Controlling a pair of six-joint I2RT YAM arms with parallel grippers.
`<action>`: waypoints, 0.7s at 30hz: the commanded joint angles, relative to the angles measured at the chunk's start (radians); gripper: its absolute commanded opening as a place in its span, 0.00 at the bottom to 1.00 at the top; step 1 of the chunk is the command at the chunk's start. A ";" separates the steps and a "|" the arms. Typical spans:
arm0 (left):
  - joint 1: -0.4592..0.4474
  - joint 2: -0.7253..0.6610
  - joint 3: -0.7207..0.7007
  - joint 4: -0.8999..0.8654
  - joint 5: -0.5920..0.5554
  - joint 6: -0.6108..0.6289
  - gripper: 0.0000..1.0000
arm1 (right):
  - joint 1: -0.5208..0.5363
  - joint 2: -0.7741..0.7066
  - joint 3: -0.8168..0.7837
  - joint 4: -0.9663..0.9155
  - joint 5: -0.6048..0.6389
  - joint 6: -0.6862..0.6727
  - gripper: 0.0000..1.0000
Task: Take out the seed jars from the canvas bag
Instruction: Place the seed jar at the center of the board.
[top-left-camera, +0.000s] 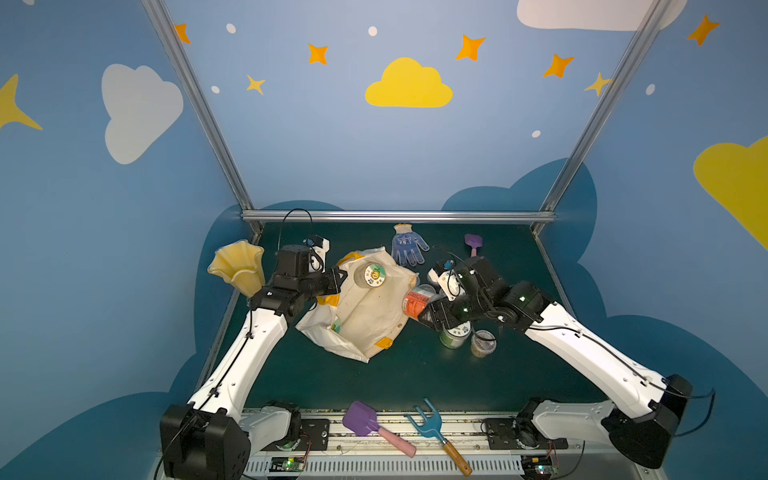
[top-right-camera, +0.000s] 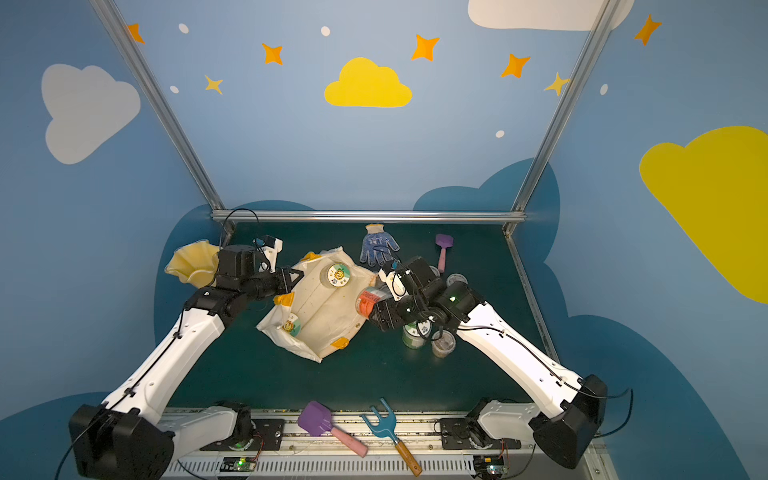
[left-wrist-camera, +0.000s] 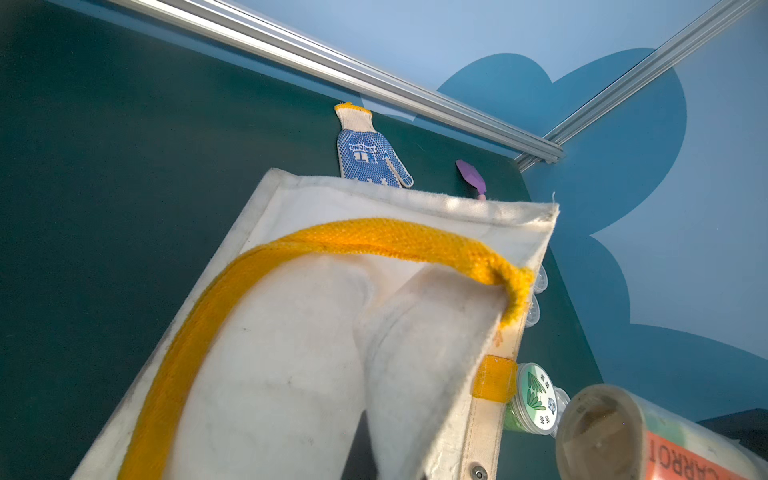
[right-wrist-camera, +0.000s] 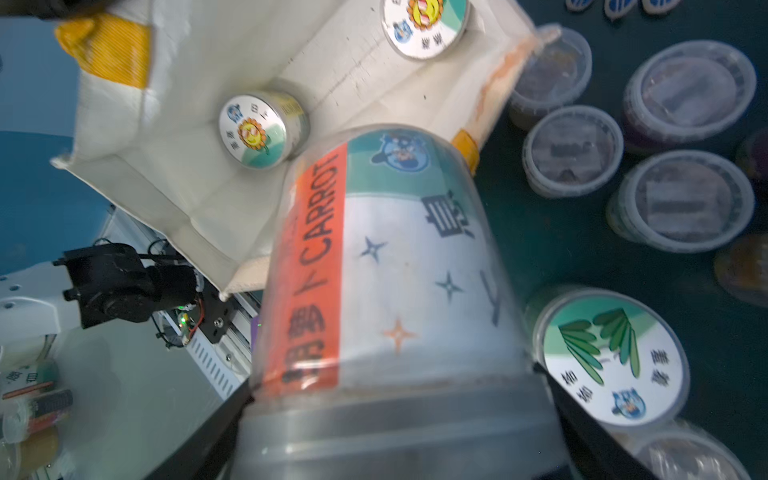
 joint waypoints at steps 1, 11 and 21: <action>-0.001 -0.016 -0.014 -0.001 -0.015 0.014 0.05 | -0.011 -0.002 -0.008 -0.112 0.016 -0.013 0.75; -0.002 -0.033 -0.018 -0.003 -0.025 0.015 0.06 | -0.014 0.151 0.061 -0.247 0.050 -0.053 0.75; -0.001 -0.034 -0.026 0.011 -0.007 0.003 0.06 | -0.010 0.330 0.148 -0.308 0.094 -0.090 0.75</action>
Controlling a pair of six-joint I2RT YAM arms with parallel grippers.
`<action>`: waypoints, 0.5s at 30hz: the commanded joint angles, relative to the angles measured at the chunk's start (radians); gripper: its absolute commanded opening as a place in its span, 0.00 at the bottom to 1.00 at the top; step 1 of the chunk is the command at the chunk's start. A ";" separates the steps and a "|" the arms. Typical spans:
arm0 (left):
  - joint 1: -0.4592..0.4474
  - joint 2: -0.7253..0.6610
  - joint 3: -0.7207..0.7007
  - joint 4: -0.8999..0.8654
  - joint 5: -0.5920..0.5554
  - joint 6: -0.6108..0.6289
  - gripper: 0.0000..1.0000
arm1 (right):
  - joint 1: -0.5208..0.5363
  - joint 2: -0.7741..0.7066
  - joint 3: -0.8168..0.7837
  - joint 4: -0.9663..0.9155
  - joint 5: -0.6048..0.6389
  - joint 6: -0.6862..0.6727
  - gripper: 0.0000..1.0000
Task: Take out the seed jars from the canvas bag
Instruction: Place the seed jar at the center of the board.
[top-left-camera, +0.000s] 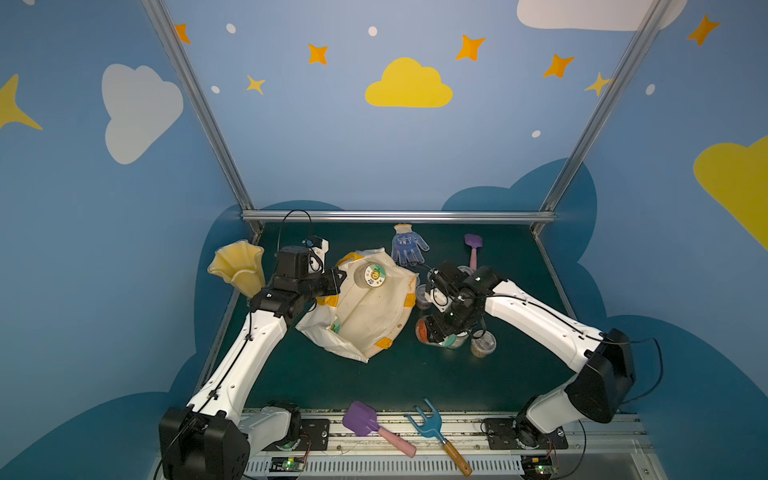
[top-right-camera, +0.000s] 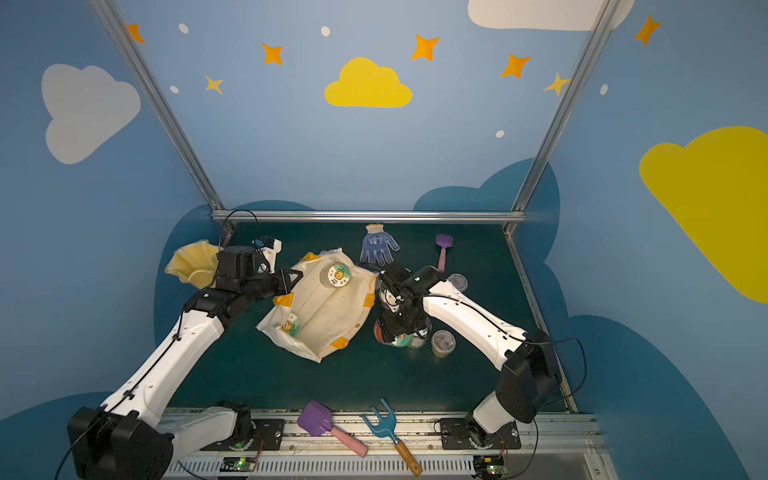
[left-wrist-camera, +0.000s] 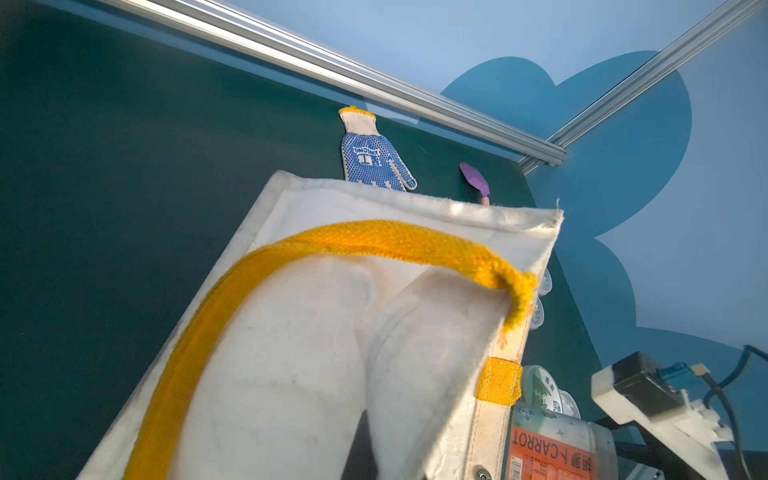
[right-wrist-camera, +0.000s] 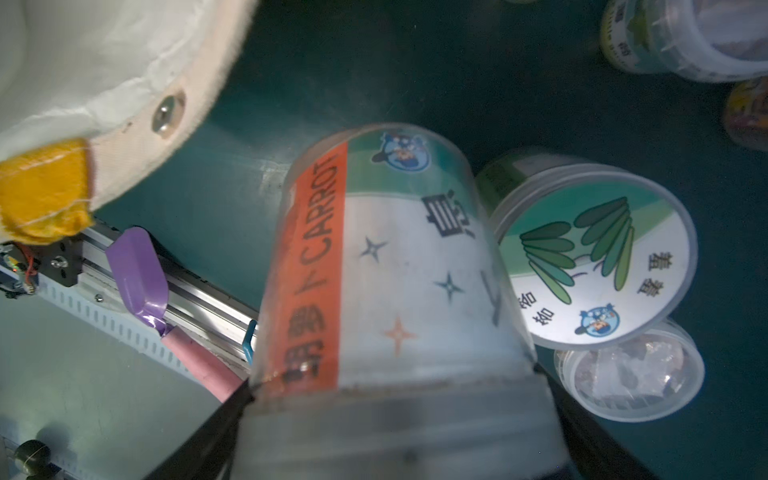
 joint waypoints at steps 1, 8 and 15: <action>-0.001 -0.024 -0.013 0.005 0.007 0.003 0.05 | 0.004 0.034 0.060 -0.027 0.020 -0.023 0.75; -0.002 -0.028 -0.015 0.010 0.011 0.000 0.05 | 0.029 0.149 0.116 -0.039 0.077 -0.036 0.76; -0.002 -0.026 -0.013 0.011 0.019 -0.003 0.06 | 0.041 0.239 0.142 -0.031 0.130 -0.041 0.76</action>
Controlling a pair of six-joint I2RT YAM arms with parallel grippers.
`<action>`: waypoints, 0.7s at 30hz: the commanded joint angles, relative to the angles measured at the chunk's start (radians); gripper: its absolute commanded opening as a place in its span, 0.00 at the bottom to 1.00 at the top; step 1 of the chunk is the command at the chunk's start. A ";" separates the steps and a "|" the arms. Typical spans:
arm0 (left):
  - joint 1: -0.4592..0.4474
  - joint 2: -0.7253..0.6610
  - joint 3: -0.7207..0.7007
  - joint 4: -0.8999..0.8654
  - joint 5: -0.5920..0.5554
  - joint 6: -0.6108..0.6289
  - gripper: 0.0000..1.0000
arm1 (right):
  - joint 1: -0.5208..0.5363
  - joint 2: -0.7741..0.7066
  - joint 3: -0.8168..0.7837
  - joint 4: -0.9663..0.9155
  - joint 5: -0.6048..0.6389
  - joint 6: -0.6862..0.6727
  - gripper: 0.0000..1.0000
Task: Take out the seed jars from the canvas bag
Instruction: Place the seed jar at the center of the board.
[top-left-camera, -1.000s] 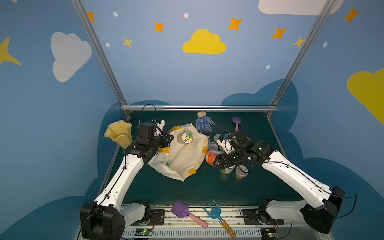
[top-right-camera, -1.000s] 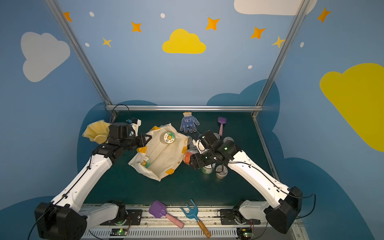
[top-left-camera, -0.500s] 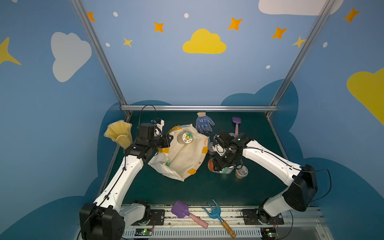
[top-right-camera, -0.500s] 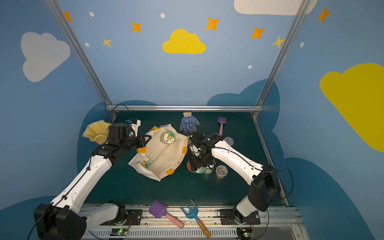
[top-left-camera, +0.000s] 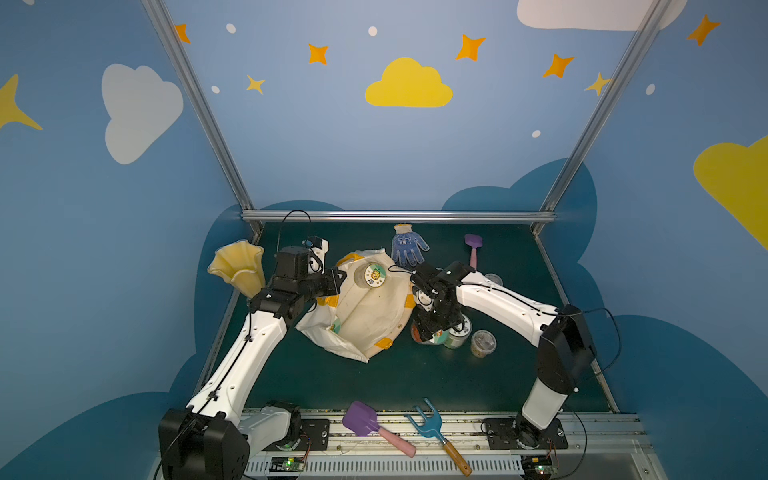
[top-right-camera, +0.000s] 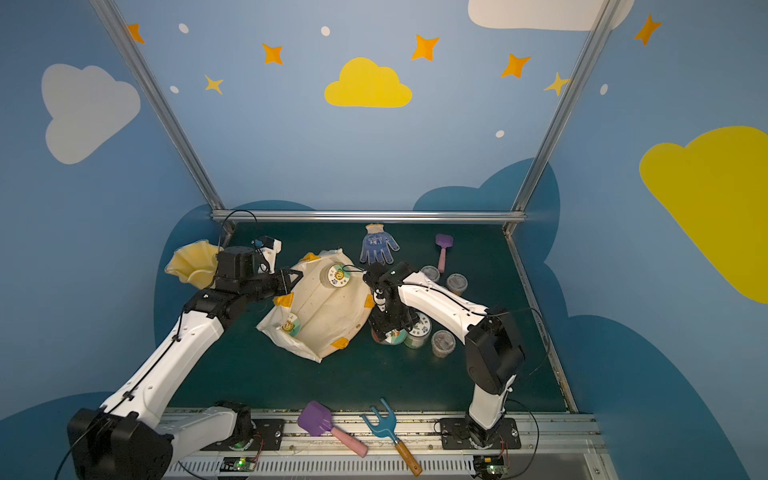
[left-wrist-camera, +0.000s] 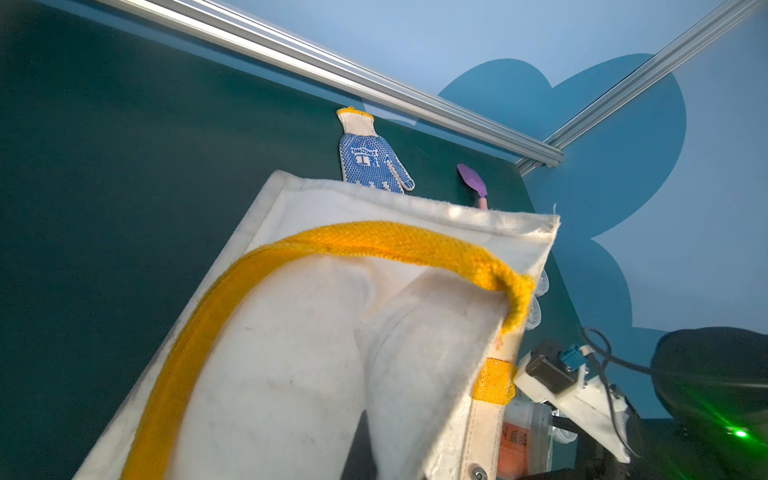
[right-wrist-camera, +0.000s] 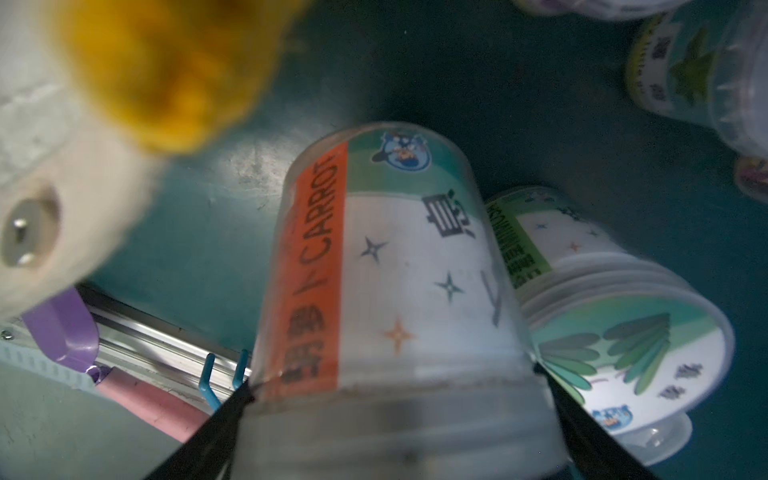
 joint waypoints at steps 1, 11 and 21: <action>-0.001 -0.020 -0.009 0.009 0.011 0.003 0.06 | 0.003 0.031 0.038 -0.014 0.048 -0.014 0.76; -0.001 -0.027 -0.009 0.005 0.007 0.005 0.06 | 0.003 0.100 0.061 -0.010 0.069 -0.009 0.77; 0.001 -0.035 -0.009 0.003 0.003 0.007 0.07 | 0.003 0.118 0.054 0.016 0.058 0.011 0.77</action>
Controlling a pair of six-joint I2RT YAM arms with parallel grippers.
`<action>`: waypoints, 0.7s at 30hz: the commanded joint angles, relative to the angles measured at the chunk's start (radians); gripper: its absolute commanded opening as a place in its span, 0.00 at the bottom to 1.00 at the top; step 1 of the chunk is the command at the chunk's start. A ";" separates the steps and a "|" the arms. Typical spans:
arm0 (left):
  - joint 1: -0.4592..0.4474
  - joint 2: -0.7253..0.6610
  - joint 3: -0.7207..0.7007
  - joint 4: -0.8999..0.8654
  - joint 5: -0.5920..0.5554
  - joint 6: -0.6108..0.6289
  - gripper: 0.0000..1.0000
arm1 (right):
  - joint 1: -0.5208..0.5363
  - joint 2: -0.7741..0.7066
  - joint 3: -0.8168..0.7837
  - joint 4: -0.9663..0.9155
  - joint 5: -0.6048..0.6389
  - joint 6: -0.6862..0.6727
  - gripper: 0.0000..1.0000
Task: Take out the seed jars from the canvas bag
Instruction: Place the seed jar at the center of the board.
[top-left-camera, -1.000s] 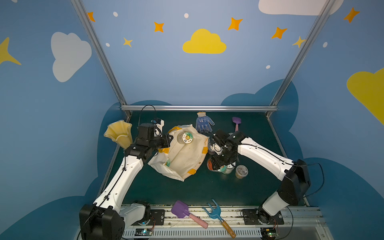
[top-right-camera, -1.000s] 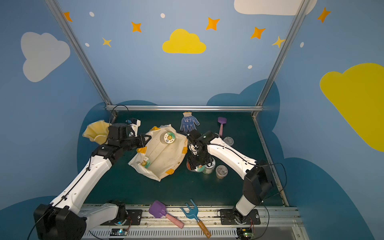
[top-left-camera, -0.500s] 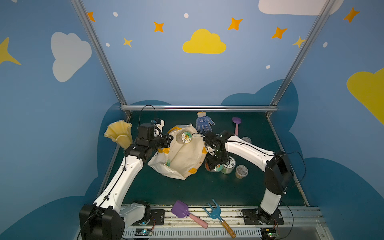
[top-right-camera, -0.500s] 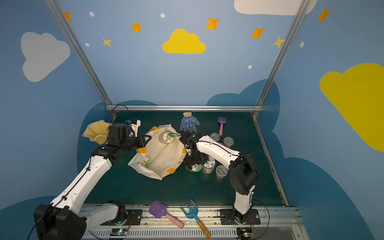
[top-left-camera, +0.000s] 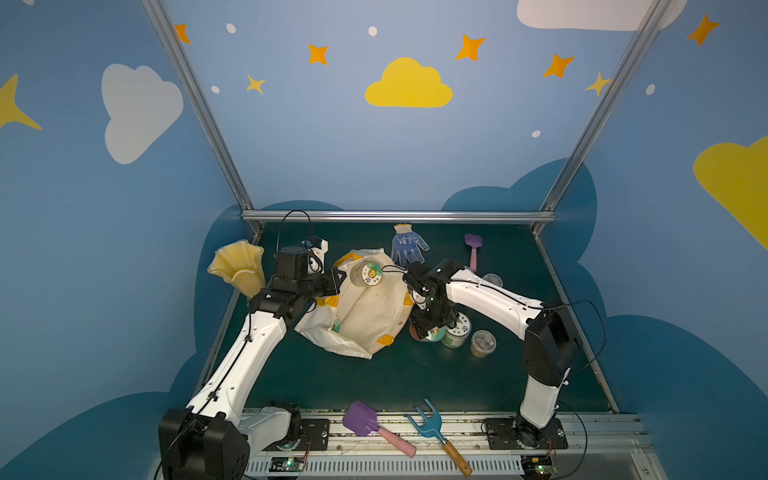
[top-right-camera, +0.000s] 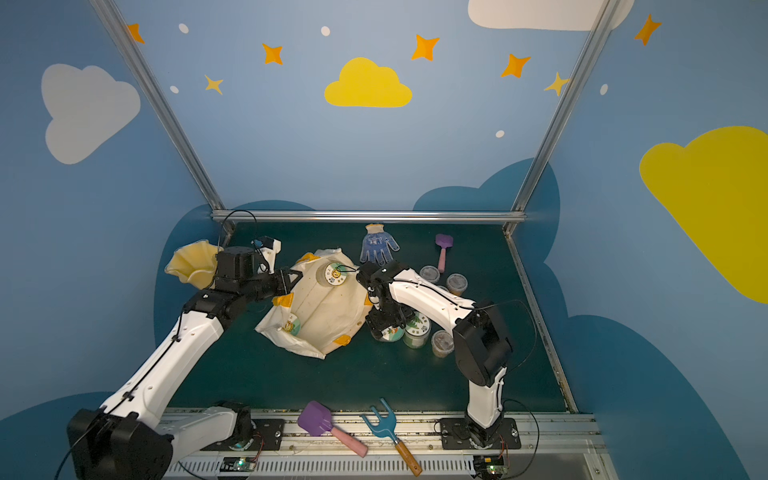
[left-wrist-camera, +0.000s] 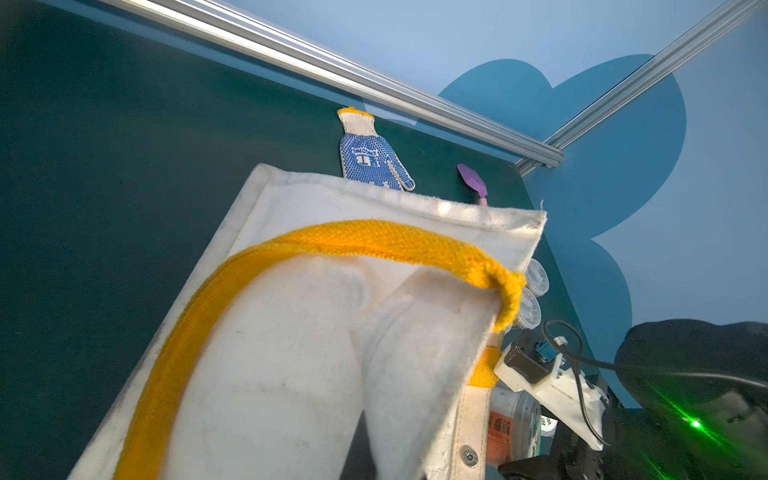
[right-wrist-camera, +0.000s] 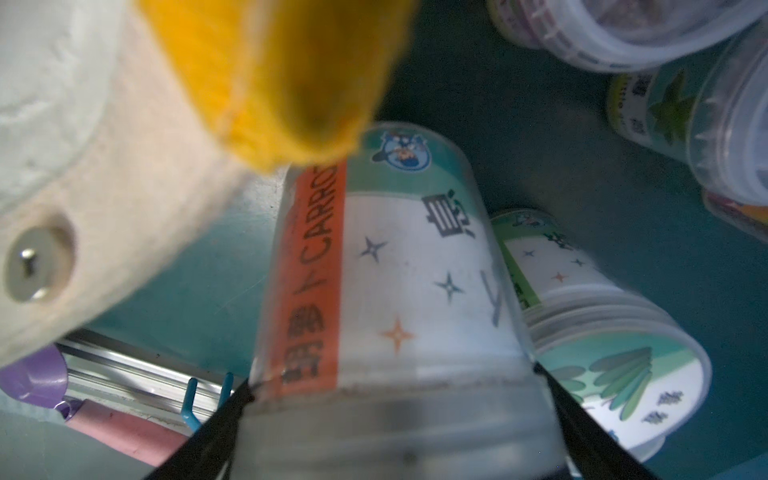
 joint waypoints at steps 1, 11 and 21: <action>0.000 -0.030 -0.009 0.004 0.004 0.007 0.07 | -0.006 0.054 -0.014 0.038 0.008 0.004 0.77; 0.000 -0.043 -0.012 0.000 -0.009 0.009 0.07 | -0.005 0.087 0.027 0.029 0.010 0.008 0.77; 0.000 -0.048 -0.012 -0.003 -0.021 0.012 0.07 | 0.005 0.131 0.058 -0.001 0.029 0.000 0.78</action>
